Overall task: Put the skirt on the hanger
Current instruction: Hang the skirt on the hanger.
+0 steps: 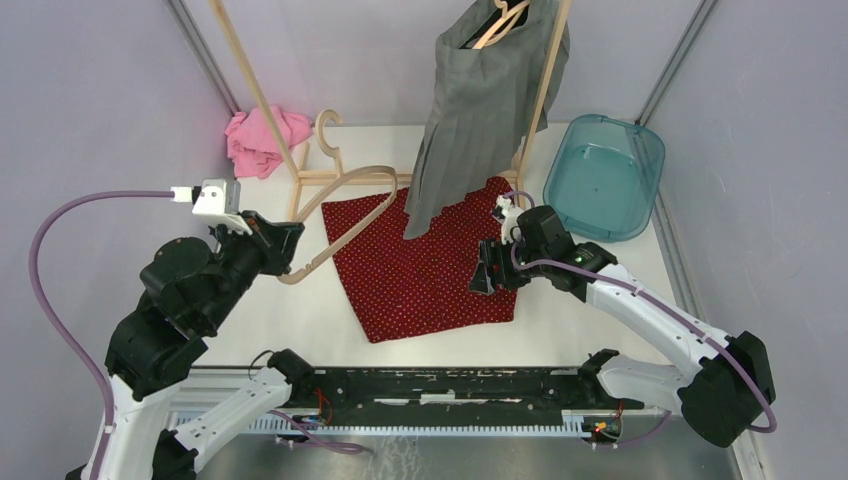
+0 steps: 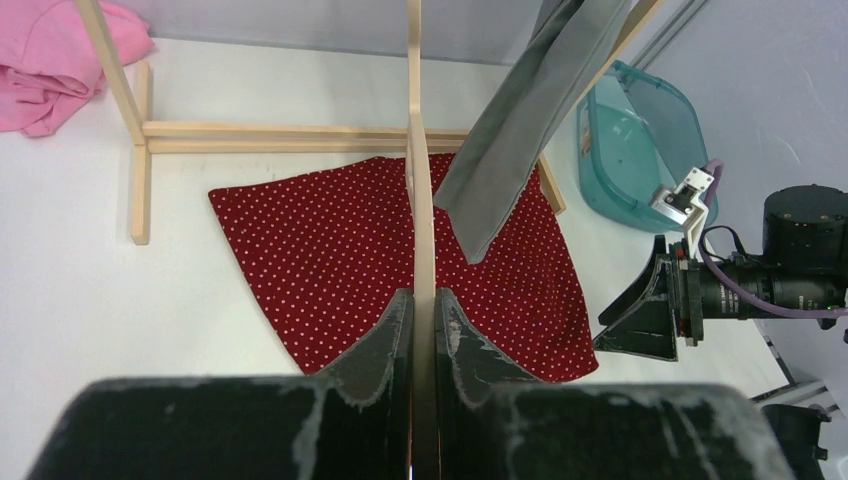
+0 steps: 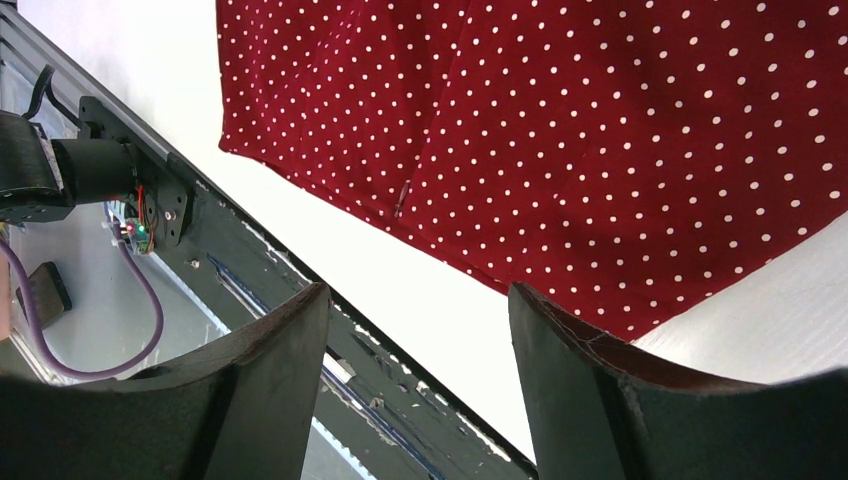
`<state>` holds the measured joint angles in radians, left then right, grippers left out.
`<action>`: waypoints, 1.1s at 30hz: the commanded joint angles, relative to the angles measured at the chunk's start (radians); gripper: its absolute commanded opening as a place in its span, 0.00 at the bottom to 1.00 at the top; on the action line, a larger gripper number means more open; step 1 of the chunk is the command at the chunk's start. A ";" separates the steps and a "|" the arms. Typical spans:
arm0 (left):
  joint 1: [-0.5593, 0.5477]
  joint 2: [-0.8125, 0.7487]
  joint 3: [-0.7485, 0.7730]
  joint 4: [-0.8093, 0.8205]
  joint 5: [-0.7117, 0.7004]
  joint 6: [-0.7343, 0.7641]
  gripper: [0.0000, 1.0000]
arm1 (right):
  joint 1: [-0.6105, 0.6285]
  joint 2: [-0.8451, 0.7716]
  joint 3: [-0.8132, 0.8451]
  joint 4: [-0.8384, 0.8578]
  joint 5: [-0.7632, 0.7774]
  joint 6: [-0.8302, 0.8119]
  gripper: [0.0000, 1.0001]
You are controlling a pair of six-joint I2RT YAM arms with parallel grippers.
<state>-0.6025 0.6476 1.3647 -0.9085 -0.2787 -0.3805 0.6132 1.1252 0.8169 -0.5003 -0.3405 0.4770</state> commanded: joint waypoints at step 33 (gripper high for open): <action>-0.002 -0.135 -0.291 0.025 0.543 -0.249 0.07 | 0.003 -0.016 0.185 0.020 -0.181 -0.142 0.71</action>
<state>-0.6025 0.5556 1.1622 -1.0397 0.0616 -0.5198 0.6132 1.1088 0.9310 -0.5522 -0.4469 0.3630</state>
